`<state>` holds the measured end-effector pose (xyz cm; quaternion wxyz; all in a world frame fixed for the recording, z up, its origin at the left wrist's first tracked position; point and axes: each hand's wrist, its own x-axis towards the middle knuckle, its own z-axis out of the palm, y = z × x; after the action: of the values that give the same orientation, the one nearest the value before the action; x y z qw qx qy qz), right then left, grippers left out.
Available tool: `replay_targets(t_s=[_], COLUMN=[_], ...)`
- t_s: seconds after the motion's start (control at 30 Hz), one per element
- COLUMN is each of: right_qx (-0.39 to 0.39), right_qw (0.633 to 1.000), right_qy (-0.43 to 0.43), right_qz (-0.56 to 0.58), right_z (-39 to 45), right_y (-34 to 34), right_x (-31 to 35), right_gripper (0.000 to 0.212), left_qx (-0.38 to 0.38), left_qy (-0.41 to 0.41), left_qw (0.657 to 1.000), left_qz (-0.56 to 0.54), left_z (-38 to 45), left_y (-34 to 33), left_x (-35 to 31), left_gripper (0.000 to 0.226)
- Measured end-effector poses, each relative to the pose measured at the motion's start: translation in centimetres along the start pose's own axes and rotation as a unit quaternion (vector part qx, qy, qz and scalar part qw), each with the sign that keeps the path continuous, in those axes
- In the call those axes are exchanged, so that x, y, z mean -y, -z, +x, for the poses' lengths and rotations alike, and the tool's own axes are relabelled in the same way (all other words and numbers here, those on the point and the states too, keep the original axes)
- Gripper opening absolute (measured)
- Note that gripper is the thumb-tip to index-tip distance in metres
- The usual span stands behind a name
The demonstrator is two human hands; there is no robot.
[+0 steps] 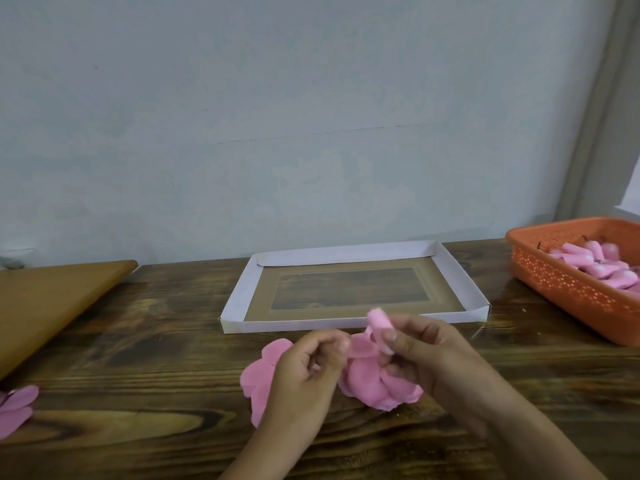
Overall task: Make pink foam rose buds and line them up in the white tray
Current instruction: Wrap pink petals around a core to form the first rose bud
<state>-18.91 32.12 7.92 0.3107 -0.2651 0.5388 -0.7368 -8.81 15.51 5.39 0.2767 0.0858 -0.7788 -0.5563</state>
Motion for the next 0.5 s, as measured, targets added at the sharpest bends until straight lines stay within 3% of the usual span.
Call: replay_targets(t_s=[0.07,0.13,0.2,0.33,0.5], right_qx=[-0.058,-0.106,-0.132,-0.148,-0.141], right_qw=[0.998,0.994,0.99,0.978,0.978], right_qy=[0.005,0.018,0.032,0.043,0.049], right_qz=[0.012,0.004,-0.041,-0.137,-0.146], right_z=[0.1,0.2,0.1,0.1,0.2], right_y=[0.9,1.4,1.5,1.2,1.0], right_x=[0.3,0.6,0.6,0.5,0.2], right_gripper=[0.039,0.038,0.034,0.028,0.019], left_qx=[-0.013,-0.008,0.005,0.058,0.103], left_qy=[-0.004,-0.001,0.007,0.005,0.043], left_qw=[0.997,0.988,0.979,0.951,0.912], left_qz=[0.081,0.154,0.205,0.304,0.394], left_z=[0.6,1.3,2.2,3.8,4.4], left_y=[0.3,0.6,0.5,-0.6,-2.8], left_x=[0.2,0.5,0.3,-0.6,-0.8], left_gripper=[0.008,0.03,0.032,0.023,0.034])
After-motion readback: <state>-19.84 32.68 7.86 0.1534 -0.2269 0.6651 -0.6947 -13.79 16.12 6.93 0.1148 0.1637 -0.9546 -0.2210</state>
